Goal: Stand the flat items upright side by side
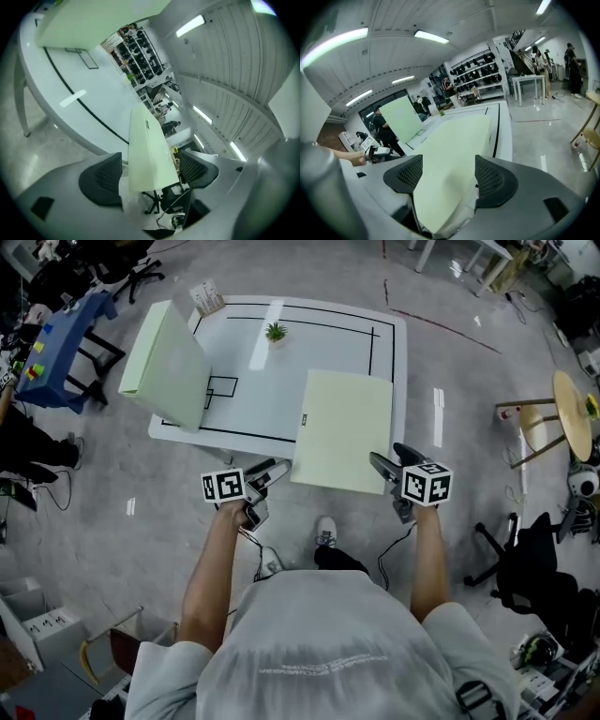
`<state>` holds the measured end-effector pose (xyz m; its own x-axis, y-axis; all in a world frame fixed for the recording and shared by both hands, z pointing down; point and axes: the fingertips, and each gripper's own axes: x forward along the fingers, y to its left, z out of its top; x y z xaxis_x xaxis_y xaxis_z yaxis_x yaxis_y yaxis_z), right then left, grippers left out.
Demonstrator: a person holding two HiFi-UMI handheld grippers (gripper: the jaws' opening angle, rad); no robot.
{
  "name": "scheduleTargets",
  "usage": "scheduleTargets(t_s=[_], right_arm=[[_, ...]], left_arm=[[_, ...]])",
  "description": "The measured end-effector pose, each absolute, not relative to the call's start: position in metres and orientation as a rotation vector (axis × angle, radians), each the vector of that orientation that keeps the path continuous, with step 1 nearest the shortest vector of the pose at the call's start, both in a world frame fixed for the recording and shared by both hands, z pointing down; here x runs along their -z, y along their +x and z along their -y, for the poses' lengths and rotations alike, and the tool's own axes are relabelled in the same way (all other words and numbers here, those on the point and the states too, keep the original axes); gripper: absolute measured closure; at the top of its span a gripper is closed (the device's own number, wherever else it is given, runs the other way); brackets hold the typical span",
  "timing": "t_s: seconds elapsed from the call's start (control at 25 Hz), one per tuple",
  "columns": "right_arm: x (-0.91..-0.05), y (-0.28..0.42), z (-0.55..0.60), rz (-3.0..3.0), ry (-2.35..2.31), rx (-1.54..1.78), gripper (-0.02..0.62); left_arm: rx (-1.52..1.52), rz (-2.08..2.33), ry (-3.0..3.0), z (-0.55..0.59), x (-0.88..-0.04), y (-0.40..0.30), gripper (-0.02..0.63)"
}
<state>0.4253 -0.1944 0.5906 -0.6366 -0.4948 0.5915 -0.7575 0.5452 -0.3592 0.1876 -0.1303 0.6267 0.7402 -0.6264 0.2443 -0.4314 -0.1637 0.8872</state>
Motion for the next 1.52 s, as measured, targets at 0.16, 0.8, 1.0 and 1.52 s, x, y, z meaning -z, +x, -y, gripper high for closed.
scheduleTargets(t_s=[0.16,0.8,1.0,1.52], right_arm=[[-0.61,0.426,0.206,2.343,0.948,-0.932,0.239],[-0.657,0.422,0.211,2.275,0.921,-1.146,0.207],[-0.67,0.426,0.203,2.205,0.892,-1.385,0.207],[-0.64,0.387,0.194,2.381,0.643,-1.098,0.209]], left_arm=[[0.196,0.739,1.758,0.136,-0.65,0.206,0.221],[0.117,0.416,1.795,0.134,-0.677,0.268,0.225],[0.059,0.432,1.819,0.132,-0.676,0.273,0.236],[-0.086,0.643,2.037,0.105,-0.656,0.247,0.238]])
